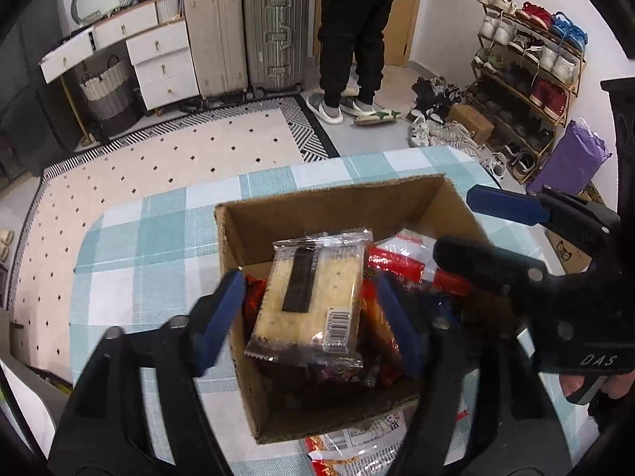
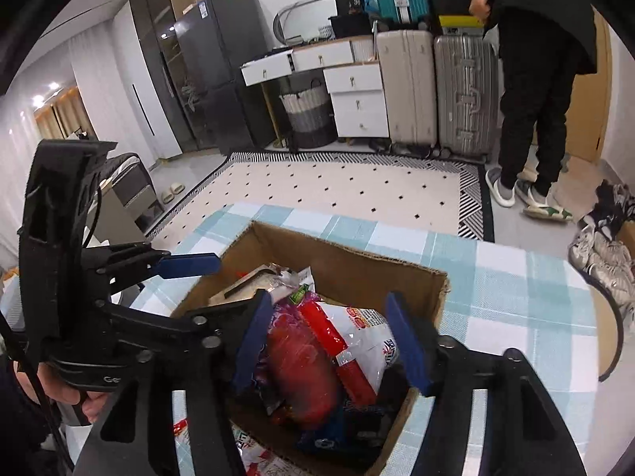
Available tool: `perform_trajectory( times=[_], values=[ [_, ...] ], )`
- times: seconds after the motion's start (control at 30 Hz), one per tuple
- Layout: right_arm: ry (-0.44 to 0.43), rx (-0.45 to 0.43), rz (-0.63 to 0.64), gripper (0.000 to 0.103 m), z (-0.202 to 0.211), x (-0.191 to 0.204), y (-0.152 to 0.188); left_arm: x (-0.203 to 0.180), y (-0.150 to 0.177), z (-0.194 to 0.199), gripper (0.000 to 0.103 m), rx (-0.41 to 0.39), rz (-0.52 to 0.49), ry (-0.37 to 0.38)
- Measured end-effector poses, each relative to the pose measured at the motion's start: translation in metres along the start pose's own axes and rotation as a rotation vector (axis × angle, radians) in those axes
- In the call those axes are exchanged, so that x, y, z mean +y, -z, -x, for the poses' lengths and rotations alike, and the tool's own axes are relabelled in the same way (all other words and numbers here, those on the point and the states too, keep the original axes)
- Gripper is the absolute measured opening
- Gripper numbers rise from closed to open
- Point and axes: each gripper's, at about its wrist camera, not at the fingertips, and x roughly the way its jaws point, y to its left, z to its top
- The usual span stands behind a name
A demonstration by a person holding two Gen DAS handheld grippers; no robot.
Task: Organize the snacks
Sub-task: 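Open both grippers to drop the cracker and Oreo packs into the box, then withdraw both open grippers toward the two white noodle snack bags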
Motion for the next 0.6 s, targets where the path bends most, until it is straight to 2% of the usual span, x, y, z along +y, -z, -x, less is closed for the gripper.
perform_trajectory(
  times=[0.17, 0.23, 0.4, 0.47, 0.53, 0.57, 0.6],
  values=[
    [-0.011, -0.050, -0.005, 0.072, 0.028, 0.005, 0.005, -0.008, 0.018, 0.041, 0.080, -0.099, -0.007, -0.034],
    [-0.011, -0.080, -0.001, 0.073, 0.043, 0.009, 0.009, -0.011, 0.027, 0.060, 0.081, -0.135, -0.004, -0.049],
    [-0.022, -0.150, -0.017, 0.081, 0.082, 0.021, 0.021, -0.016, 0.047, 0.105, 0.083, -0.193, 0.023, -0.063],
    [-0.029, -0.183, -0.019, 0.082, 0.098, 0.027, 0.027, -0.016, 0.055, 0.121, 0.083, -0.218, 0.036, -0.067],
    [-0.031, -0.211, -0.016, 0.084, 0.112, 0.033, 0.035, -0.018, 0.063, 0.141, 0.084, -0.272, 0.046, -0.087],
    [-0.030, -0.222, -0.017, 0.089, 0.117, 0.036, 0.038, -0.018, 0.068, 0.149, 0.084, -0.300, 0.046, -0.091],
    [-0.028, -0.242, -0.019, 0.091, 0.126, 0.040, 0.045, -0.019, 0.074, 0.157, 0.088, -0.329, 0.048, -0.102]
  ],
)
